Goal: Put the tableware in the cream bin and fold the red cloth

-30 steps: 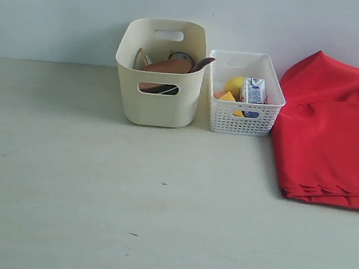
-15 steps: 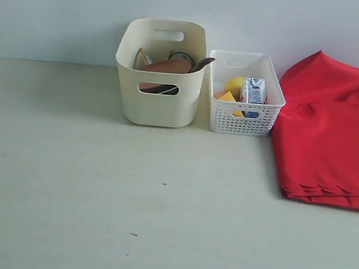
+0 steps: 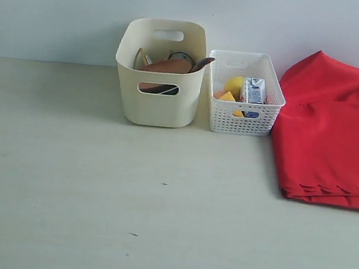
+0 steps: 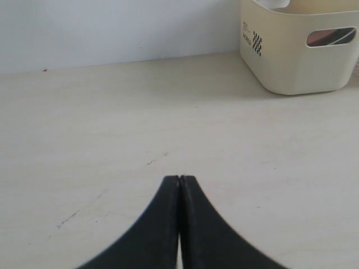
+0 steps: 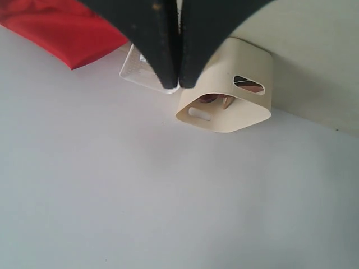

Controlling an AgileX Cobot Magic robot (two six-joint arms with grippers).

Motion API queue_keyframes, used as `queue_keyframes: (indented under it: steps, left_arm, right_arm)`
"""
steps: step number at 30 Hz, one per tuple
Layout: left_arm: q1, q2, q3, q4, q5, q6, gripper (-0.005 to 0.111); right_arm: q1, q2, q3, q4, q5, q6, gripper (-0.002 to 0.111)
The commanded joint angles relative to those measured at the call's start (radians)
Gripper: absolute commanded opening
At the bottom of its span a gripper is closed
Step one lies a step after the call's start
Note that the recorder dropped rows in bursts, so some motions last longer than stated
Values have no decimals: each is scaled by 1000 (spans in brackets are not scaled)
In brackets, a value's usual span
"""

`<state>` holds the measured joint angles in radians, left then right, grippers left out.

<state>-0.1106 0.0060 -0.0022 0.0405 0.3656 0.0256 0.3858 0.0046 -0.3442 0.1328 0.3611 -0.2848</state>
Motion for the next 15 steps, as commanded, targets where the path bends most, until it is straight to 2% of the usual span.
queue_keyframes:
  steps: [1, 15]
  left_arm:
    - [4, -6, 2, 0, -6, -3, 0]
    - [4, -6, 2, 0, -6, -3, 0]
  right_arm:
    - [4, -5, 3, -7, -15, -1, 0]
    - [4, -5, 29, 23, 10, 70, 0]
